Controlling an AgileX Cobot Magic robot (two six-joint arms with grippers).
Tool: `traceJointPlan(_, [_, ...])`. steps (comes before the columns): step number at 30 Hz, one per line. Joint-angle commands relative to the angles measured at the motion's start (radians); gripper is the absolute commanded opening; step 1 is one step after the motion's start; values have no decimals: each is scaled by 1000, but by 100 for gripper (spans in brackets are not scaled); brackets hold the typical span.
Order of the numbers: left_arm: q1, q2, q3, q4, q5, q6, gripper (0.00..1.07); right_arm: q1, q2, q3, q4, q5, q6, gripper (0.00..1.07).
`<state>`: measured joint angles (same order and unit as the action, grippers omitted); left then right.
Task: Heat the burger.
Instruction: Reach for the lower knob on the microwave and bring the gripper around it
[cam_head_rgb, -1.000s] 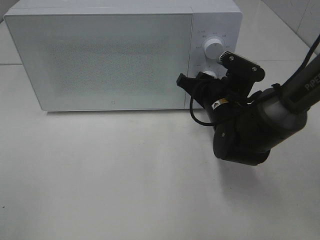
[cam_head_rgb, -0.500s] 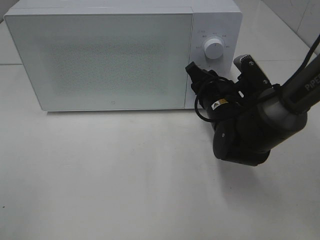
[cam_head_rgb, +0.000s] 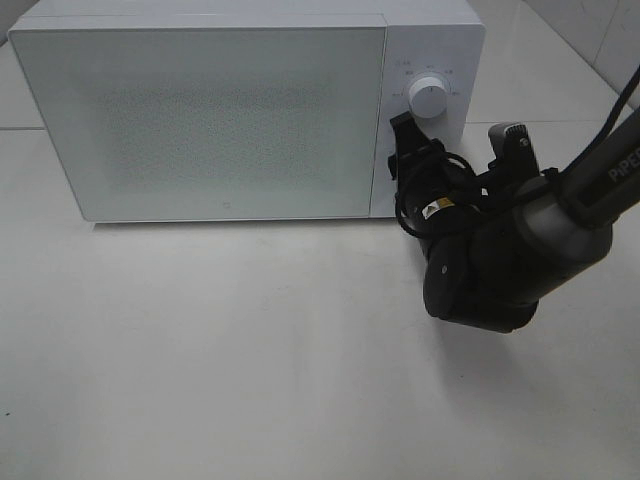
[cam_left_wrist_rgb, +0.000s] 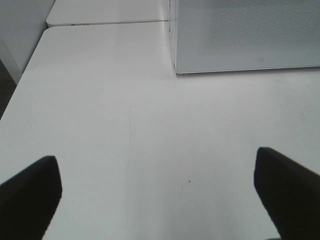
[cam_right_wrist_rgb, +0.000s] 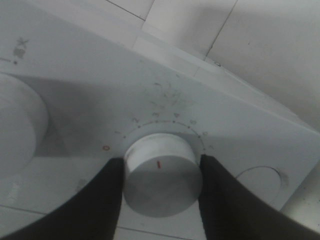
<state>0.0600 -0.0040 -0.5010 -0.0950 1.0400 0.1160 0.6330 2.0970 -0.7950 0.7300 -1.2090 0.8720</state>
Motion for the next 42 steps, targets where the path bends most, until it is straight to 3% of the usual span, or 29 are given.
traceJointPlan(1, [0, -25, 3, -3, -10, -4, 100, -12, -14, -45, 19, -161, 118, 1])
traceJointPlan(15, [0, -25, 3, -3, -10, -4, 100, -12, -14, -57, 92, -159, 374, 3])
traceJointPlan(34, [0, -25, 3, -3, -10, -4, 100, -12, -14, -57, 94, -158, 448, 7])
traceJointPlan(42, [0, -25, 3, -3, -10, -4, 100, -12, -14, -56, 92, -155, 447, 14])
